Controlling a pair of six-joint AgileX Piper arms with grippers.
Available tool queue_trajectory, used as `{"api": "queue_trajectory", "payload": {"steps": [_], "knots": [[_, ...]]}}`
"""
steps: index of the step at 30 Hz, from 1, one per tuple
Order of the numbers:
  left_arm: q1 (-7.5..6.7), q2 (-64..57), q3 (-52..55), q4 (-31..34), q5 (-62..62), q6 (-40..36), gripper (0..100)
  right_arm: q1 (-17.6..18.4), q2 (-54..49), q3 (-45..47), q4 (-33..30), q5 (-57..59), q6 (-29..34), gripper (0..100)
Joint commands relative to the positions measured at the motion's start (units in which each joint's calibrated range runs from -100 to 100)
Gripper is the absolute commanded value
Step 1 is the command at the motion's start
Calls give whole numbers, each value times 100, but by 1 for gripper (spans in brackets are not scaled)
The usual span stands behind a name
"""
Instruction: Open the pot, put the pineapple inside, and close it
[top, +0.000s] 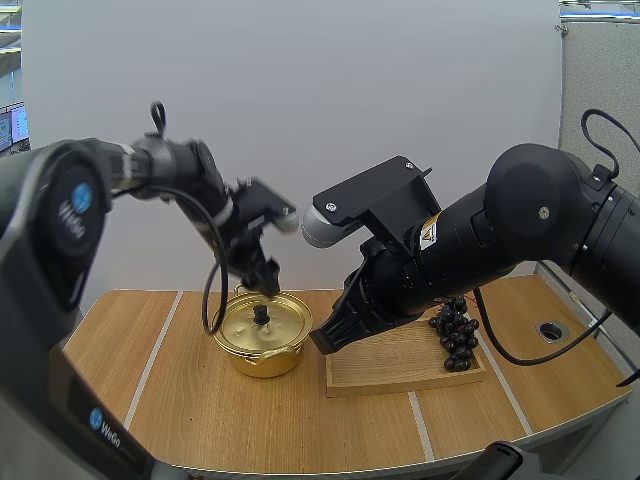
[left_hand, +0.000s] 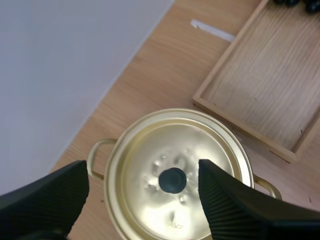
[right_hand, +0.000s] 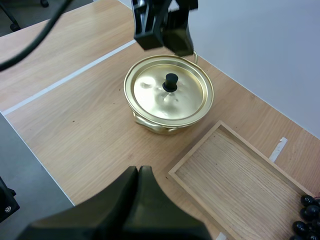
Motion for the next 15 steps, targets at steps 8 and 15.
{"api": "queue_trajectory", "payload": {"steps": [8, 15], "knots": [[-11, -2321, -1145, 13, 637, -574, 100, -5, -72, 6, -36, 20, 14, 0], [-11, -3590, -1301, 13, 622, -585, 100, -5, -72, 6, -36, 20, 14, 0]]}}
